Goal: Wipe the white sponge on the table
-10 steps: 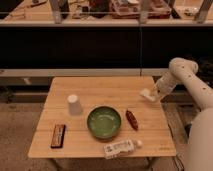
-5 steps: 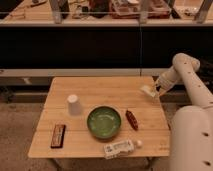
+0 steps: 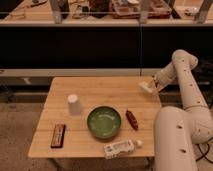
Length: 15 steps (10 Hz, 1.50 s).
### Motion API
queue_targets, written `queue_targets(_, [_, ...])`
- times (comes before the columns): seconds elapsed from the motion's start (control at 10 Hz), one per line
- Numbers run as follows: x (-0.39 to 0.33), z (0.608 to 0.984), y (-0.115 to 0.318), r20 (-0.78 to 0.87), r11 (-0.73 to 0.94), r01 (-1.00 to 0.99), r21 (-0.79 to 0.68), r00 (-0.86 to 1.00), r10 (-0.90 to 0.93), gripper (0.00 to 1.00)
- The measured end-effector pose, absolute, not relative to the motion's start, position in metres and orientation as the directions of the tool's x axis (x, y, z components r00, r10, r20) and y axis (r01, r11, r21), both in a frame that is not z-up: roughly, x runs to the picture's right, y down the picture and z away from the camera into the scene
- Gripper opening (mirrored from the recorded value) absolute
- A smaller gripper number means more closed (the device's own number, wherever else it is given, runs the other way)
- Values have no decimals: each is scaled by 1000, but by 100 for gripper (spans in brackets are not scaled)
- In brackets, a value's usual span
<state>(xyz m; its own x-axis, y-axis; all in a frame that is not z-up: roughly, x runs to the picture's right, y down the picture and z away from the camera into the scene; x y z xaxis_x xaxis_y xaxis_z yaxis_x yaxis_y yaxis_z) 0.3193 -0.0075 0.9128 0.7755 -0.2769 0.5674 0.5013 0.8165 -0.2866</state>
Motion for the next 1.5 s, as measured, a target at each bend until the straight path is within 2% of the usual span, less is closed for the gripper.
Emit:
queue_targets(0.7, [249, 943, -7, 566, 749, 617, -241, 717, -408, 0])
queue_targets(1.2, [173, 955, 18, 505, 637, 770, 34, 537, -676, 0])
queue_targets(1.5, [170, 938, 38, 537, 612, 787, 84, 481, -693, 0])
